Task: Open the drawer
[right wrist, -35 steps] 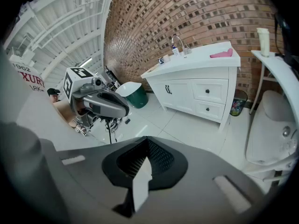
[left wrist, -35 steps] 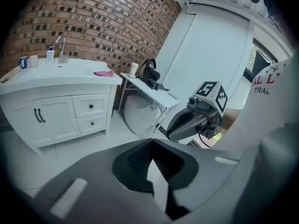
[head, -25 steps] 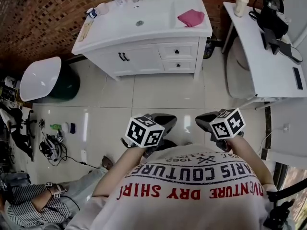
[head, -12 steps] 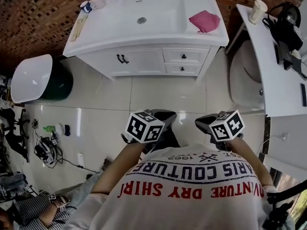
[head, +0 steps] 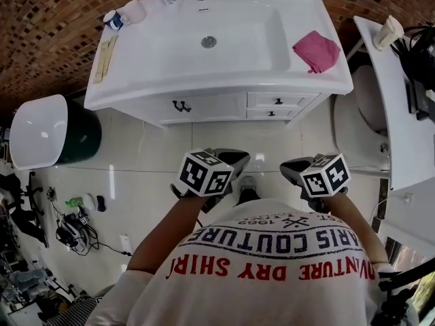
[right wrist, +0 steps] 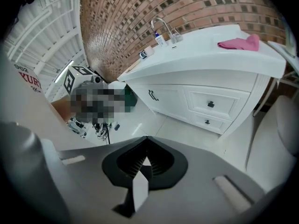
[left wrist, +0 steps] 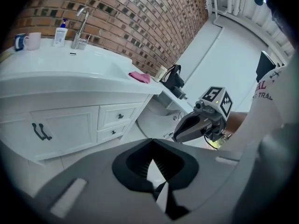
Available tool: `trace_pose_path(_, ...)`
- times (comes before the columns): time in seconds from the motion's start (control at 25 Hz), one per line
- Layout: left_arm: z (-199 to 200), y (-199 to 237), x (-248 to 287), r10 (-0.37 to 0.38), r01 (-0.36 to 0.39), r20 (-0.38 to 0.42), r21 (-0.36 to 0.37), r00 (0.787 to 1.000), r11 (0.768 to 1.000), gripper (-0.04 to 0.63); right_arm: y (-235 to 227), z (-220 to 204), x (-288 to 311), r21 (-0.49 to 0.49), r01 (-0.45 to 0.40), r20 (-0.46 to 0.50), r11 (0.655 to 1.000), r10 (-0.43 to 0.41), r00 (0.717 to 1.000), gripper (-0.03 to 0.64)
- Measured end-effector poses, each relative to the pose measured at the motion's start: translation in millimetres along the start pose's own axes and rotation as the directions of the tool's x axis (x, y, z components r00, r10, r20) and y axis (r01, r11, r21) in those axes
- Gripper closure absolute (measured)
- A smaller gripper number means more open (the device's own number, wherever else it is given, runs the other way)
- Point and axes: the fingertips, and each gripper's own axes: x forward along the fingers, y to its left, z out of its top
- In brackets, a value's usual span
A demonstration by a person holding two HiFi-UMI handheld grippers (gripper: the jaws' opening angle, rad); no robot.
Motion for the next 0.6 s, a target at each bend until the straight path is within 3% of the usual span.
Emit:
trace_pose_path(0.36,7,32,4,-0.037,0.036,-0.035,-0.019,0.999,0.999,0.597,-19,23,18,0.037,0.062,-0.002,0.997,-0.062,0.998,0.611)
trace_pose_path(0.6,2,37,13,-0.025,0.023,-0.061,-0.035,0.998,0.999,0.597,-28,21,28,0.061,0.044,-0.004,0.997,-0.043,0.999,0.611)
